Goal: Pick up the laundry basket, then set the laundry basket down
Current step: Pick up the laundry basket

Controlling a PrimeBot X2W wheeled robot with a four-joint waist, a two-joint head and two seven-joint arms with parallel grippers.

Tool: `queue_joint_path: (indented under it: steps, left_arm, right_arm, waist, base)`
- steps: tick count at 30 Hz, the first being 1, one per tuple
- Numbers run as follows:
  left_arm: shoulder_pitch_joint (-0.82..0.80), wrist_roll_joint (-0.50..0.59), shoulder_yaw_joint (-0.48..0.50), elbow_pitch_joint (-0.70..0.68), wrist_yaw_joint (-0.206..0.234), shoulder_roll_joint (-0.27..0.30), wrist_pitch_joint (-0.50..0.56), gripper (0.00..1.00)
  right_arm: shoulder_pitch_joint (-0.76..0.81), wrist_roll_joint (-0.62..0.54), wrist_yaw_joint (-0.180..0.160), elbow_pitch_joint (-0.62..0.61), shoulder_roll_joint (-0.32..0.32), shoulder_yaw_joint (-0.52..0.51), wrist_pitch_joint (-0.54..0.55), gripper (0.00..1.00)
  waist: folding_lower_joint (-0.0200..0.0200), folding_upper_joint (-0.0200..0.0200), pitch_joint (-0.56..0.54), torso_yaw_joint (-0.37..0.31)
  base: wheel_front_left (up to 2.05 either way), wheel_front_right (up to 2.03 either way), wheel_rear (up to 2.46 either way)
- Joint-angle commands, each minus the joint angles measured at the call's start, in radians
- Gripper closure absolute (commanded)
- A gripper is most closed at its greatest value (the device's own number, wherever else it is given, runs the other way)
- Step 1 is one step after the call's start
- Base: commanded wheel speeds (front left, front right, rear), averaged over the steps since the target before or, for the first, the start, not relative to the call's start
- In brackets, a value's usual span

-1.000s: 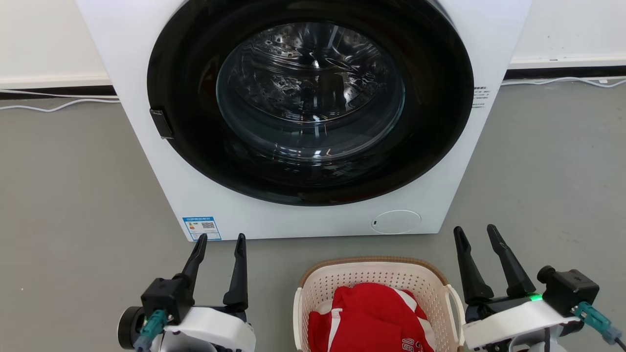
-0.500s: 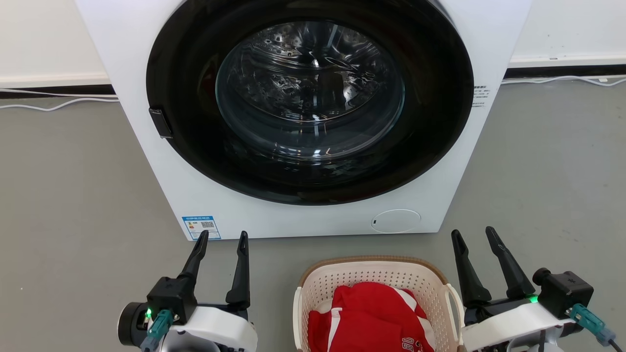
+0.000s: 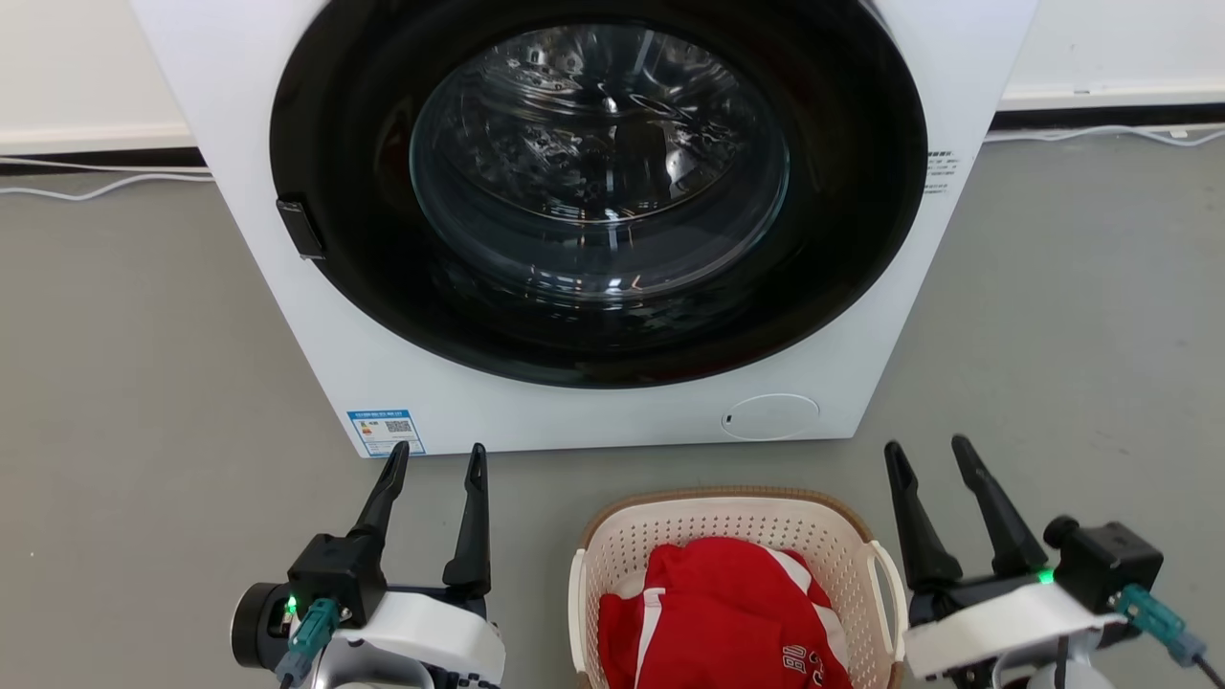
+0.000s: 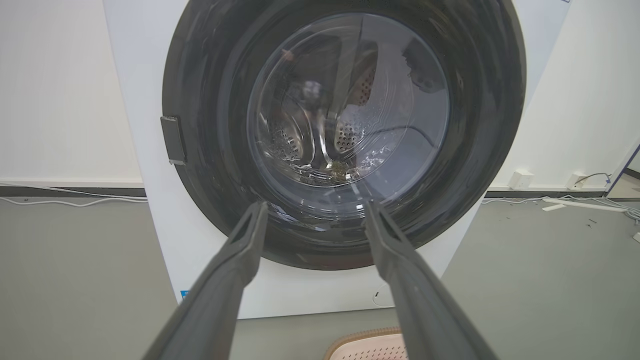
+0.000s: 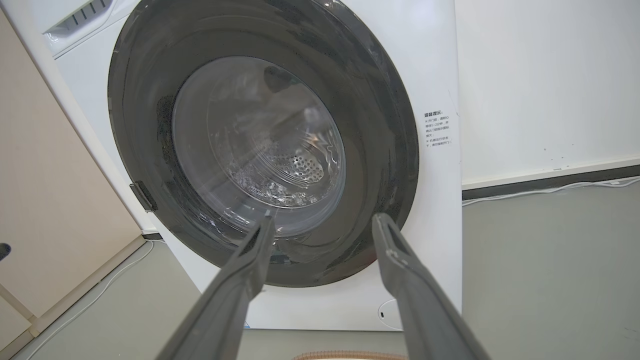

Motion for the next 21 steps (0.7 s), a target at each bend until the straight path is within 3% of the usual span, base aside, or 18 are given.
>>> queue_joint_path:
  steps: [1,21]
  left_arm:
    - [-0.05,0.004,0.025,-0.028,0.013,0.007,-0.009,0.0]
    - [-0.095,-0.033,0.008,0.036,0.023,0.007,-0.009,0.0]
  right_arm:
    - [-0.049,0.006,0.0,-0.02,-0.01,0.016,-0.014,0.0]
    - [-0.094,0.035,0.0,-0.034,-0.027,0.017,-0.014,0.0]
  waist:
    - [0.0,0.0,0.003,-0.001]
    - [0.0,0.0,0.117,-0.029]
  base:
    - [0.0,0.0,0.0]
    - [0.0,0.0,0.0]
